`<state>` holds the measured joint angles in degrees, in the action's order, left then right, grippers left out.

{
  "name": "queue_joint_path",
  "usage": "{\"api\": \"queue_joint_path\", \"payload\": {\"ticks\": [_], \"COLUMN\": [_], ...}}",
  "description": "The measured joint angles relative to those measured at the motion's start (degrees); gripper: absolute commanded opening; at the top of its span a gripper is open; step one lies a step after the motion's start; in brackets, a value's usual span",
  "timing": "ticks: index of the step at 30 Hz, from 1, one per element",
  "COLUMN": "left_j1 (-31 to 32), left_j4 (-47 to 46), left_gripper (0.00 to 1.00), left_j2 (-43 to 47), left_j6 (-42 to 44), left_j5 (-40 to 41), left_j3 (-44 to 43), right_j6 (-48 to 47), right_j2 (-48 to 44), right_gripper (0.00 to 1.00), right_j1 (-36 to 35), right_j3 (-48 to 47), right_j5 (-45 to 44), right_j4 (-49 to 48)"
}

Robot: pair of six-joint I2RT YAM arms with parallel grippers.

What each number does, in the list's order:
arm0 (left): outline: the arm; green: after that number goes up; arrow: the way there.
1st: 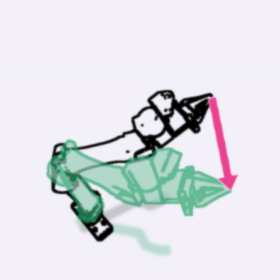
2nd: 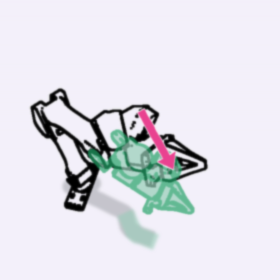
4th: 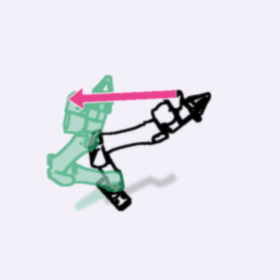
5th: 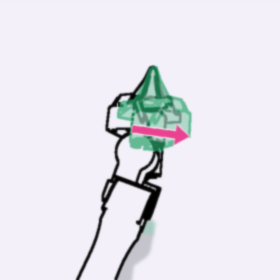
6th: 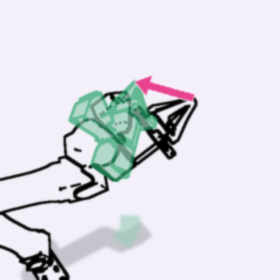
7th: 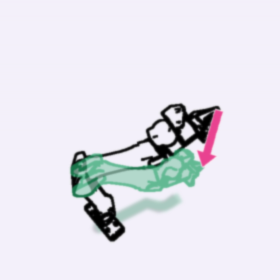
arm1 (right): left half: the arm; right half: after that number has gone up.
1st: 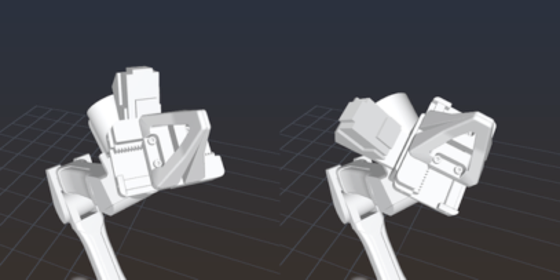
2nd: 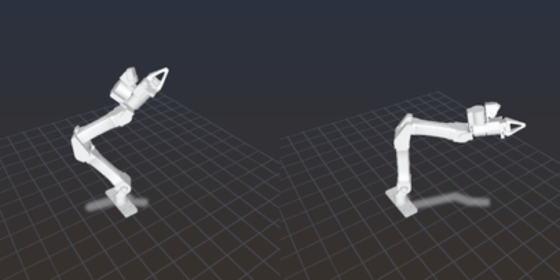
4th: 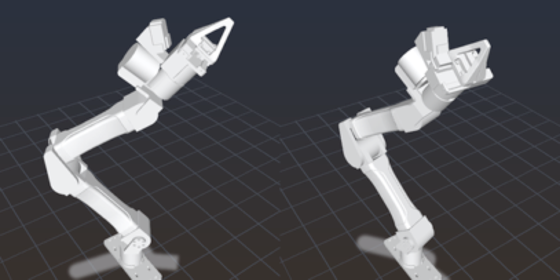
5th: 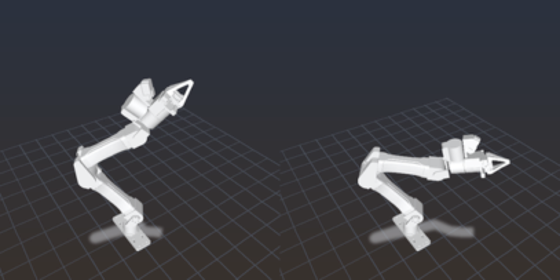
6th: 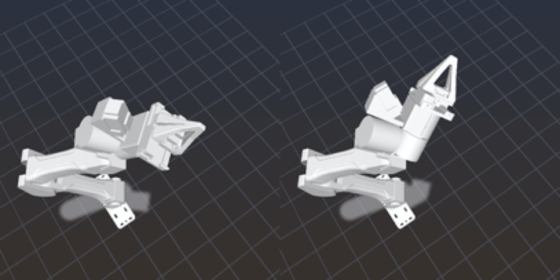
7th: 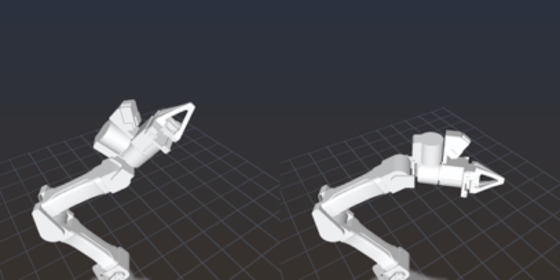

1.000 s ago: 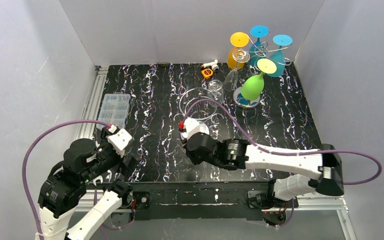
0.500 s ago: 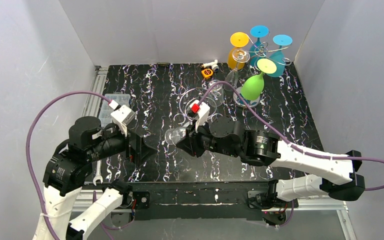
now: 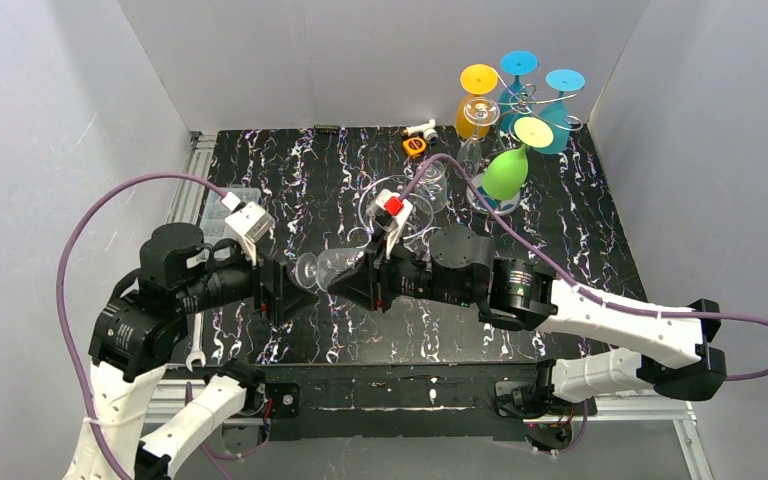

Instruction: Place the wine glass upside down on the wine glass rack

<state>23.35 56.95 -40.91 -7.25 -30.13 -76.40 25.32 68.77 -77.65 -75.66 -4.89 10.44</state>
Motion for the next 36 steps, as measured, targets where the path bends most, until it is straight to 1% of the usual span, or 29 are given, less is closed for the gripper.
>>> {"api": "queue_joint_path", "payload": {"ticks": [2,6,11,12,14,15,17,19,21,24,27,32,36], "left_j1": [0.0,0.0,0.0,0.0,-0.2,-0.4,-0.4,-0.4,-0.4,-0.4,-0.4,-0.4,-0.4], "left_j4": [0.0,0.0,-0.1,-0.1,-0.4,-0.4,0.1,0.3,0.4,-0.1,-0.7,-1.6,-3.0], "left_gripper": [0.69,0.39,0.06,0.0,0.0,0.0,0.0,0.0,0.0,0.0,0.0,0.0,0.0], "left_j2": [-0.8,-2.6,-4.2,-4.3,-4.3,-4.4,-4.4,-4.3,-3.7,-2.2,0.1,4.4,5.1], "left_j6": [0.7,2.7,4.8,4.3,3.4,3.5,5.6,10.1,15.7,24.6,34.9,48.6,57.1], "left_j5": [0.0,0.0,-0.4,-0.3,0.5,1.1,2.3,3.7,5.4,8.1,10.0,10.1,8.9], "left_j3": [-0.3,-0.6,-0.8,-0.9,-1.4,-1.7,-2.2,-2.5,-2.5,-2.6,-2.5,-1.1,0.9], "right_j6": [0.2,0.5,0.9,0.8,0.4,0.2,0.6,1.7,2.3,3.0,3.4,4.4,5.1], "right_j2": [0.4,0.9,0.9,1.0,1.3,1.5,1.8,1.7,0.7,-2.1,-5.7,-10.6,-13.7], "right_gripper": [0.01,0.01,0.01,0.05,0.21,0.33,0.52,0.66,0.75,0.78,0.79,0.79,0.79], "right_j1": [0.0,0.0,-0.2,-0.2,-0.3,-0.3,-0.2,-0.4,-0.7,-0.8,-0.8,-0.8,-0.8], "right_j3": [0.0,0.0,0.2,0.4,0.5,0.6,0.6,0.6,1.2,2.7,3.4,3.5,6.4], "right_j5": [0.9,2.3,2.8,2.6,2.1,1.9,2.3,3.1,3.4,3.0,1.9,0.3,-1.9], "right_j4": [-1.6,-3.4,-4.5,-4.7,-5.5,-6.0,-6.2,-5.4,-4.0,-0.5,4.4,11.6,14.1]}}
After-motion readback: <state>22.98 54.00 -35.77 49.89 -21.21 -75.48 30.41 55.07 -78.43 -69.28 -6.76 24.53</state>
